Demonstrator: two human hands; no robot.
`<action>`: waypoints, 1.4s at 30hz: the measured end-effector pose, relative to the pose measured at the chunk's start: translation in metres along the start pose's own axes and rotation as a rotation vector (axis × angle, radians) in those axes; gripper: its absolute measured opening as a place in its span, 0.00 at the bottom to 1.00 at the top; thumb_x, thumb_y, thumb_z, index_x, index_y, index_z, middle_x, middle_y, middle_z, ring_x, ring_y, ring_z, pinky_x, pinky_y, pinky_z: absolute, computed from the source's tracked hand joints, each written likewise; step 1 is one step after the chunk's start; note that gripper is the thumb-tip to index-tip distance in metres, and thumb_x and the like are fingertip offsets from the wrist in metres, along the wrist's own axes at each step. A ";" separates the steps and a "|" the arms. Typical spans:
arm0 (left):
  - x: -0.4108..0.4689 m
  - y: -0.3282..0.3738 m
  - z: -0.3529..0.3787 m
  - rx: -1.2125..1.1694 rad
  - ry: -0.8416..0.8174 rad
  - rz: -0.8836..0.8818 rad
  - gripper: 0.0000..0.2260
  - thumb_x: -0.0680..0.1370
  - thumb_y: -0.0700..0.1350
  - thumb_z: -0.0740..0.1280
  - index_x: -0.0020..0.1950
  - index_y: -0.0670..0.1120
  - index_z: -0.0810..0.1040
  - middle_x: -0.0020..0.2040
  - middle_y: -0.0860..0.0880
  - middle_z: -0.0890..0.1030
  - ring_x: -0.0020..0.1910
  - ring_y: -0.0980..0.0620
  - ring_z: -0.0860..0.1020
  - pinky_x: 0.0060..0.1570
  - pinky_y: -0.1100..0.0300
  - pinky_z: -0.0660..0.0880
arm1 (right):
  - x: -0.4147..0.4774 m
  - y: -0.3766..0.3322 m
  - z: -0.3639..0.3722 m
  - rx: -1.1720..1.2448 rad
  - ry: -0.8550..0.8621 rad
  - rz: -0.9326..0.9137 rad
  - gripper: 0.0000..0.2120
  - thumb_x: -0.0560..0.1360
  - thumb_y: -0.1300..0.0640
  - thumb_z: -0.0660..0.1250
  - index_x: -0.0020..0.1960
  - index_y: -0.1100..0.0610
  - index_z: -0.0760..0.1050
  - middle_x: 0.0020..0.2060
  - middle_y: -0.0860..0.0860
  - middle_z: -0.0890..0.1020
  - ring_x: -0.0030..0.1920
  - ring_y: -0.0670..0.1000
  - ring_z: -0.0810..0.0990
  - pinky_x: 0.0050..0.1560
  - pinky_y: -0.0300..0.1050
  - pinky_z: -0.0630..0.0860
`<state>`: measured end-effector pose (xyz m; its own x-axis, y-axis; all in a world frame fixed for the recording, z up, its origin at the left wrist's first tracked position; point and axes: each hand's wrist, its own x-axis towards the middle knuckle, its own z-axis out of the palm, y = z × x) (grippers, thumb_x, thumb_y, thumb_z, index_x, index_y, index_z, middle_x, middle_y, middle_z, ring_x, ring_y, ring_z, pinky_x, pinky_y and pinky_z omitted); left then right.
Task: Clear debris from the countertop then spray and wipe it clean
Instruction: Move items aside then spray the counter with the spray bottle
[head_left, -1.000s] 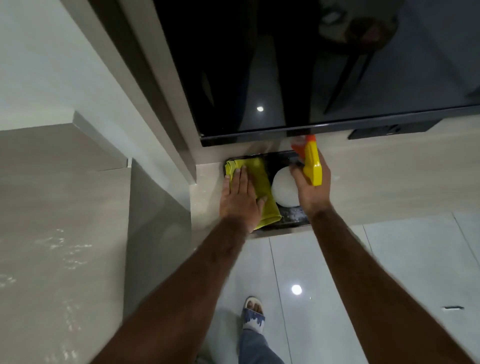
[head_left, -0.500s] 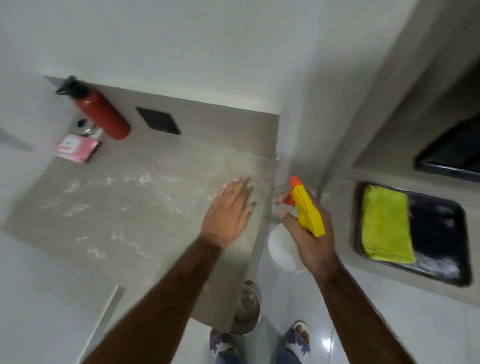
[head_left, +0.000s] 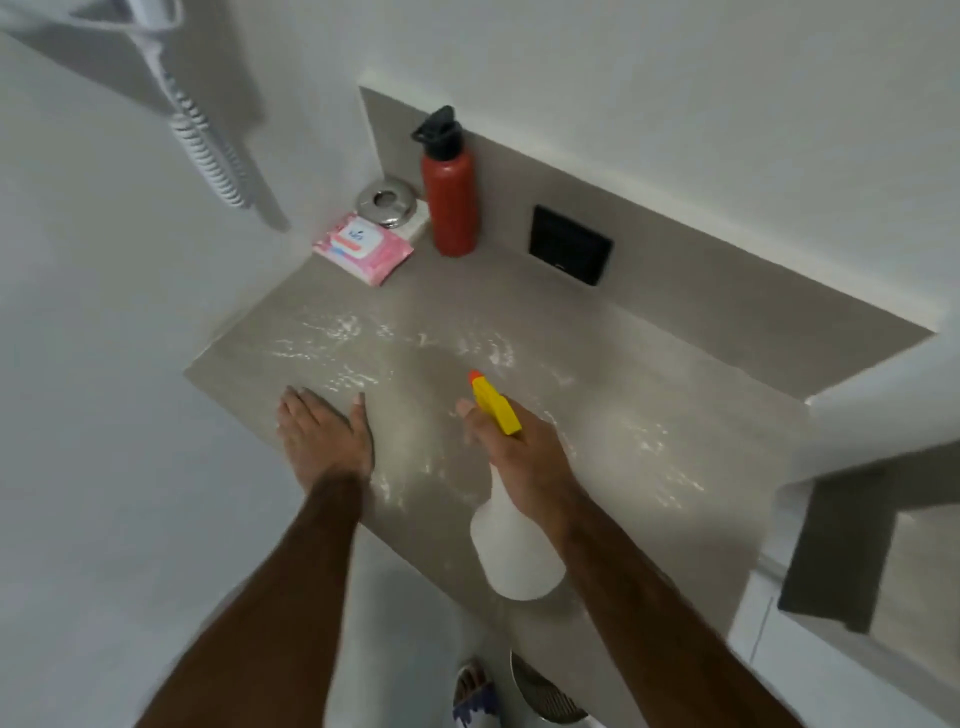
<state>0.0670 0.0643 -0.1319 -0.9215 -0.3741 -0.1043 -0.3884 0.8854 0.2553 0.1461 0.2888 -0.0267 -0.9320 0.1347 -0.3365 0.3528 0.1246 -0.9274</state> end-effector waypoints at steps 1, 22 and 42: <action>0.002 0.000 0.004 0.011 0.005 -0.018 0.40 0.82 0.67 0.45 0.81 0.35 0.51 0.82 0.37 0.54 0.82 0.39 0.53 0.81 0.45 0.50 | 0.009 -0.005 0.013 -0.029 -0.002 0.017 0.31 0.72 0.31 0.66 0.52 0.59 0.80 0.41 0.61 0.83 0.36 0.51 0.76 0.42 0.45 0.74; 0.012 -0.007 0.018 -0.032 0.076 -0.011 0.38 0.82 0.66 0.48 0.80 0.37 0.50 0.81 0.37 0.57 0.81 0.39 0.55 0.79 0.43 0.50 | 0.023 0.006 -0.027 0.117 0.369 0.311 0.10 0.75 0.46 0.69 0.41 0.49 0.87 0.39 0.56 0.89 0.42 0.52 0.89 0.44 0.37 0.81; 0.009 -0.003 0.011 -0.053 0.053 -0.005 0.38 0.82 0.63 0.52 0.80 0.34 0.52 0.81 0.34 0.57 0.81 0.37 0.54 0.80 0.40 0.50 | -0.069 0.029 -0.005 -0.446 0.089 0.525 0.34 0.73 0.30 0.65 0.41 0.63 0.82 0.31 0.56 0.84 0.32 0.53 0.82 0.47 0.55 0.84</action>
<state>0.0598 0.0615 -0.1436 -0.9175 -0.3940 -0.0547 -0.3910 0.8683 0.3053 0.2211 0.2882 -0.0292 -0.6249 0.3654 -0.6899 0.7734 0.4104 -0.4832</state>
